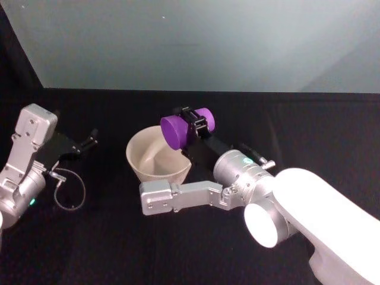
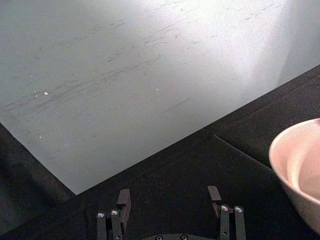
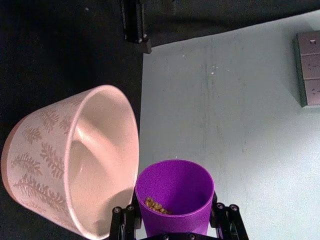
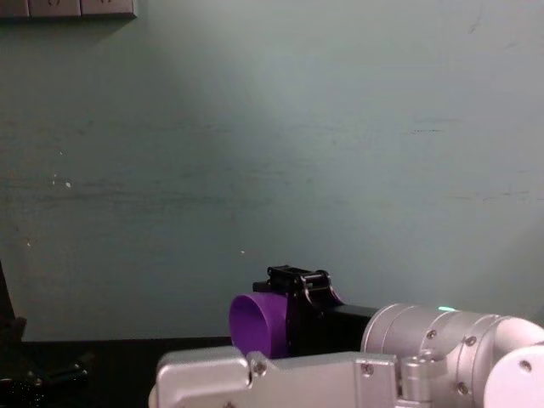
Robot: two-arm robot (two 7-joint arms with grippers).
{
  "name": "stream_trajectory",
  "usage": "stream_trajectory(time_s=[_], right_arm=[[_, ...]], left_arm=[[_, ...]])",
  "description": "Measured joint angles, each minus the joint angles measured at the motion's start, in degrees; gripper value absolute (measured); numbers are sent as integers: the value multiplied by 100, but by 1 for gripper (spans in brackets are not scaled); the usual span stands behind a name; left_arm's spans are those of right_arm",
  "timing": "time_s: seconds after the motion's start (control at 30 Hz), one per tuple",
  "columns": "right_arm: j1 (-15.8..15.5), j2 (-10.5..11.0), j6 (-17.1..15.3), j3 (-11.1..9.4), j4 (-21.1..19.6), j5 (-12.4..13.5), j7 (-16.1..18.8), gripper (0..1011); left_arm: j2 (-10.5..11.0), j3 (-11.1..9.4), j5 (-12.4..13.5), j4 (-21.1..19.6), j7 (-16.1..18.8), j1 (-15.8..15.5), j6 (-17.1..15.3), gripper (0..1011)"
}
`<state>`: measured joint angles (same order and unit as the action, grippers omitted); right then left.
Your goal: Pick up the cup and pour the mung beans from the cup into the bowl.
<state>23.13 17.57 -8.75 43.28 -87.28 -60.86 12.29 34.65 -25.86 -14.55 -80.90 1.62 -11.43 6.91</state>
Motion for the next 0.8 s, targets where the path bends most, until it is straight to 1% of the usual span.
stream_trajectory(time_s=[0.03, 0.3, 0.43, 0.8], right_arm=[[20, 18, -43, 123, 9, -253, -2, 735], [40, 19, -117, 232, 36, -517, -40, 735], [43, 19, -145, 257, 41, -597, -51, 735], [27, 10, -137, 213, 25, -590, -66, 735]], left_arm=[[0, 0, 0, 0, 0, 0, 0, 1000], [0, 0, 0, 0, 0, 0, 0, 1000], [0, 0, 0, 0, 0, 0, 0, 1000], [0, 0, 0, 0, 0, 0, 0, 1000]])
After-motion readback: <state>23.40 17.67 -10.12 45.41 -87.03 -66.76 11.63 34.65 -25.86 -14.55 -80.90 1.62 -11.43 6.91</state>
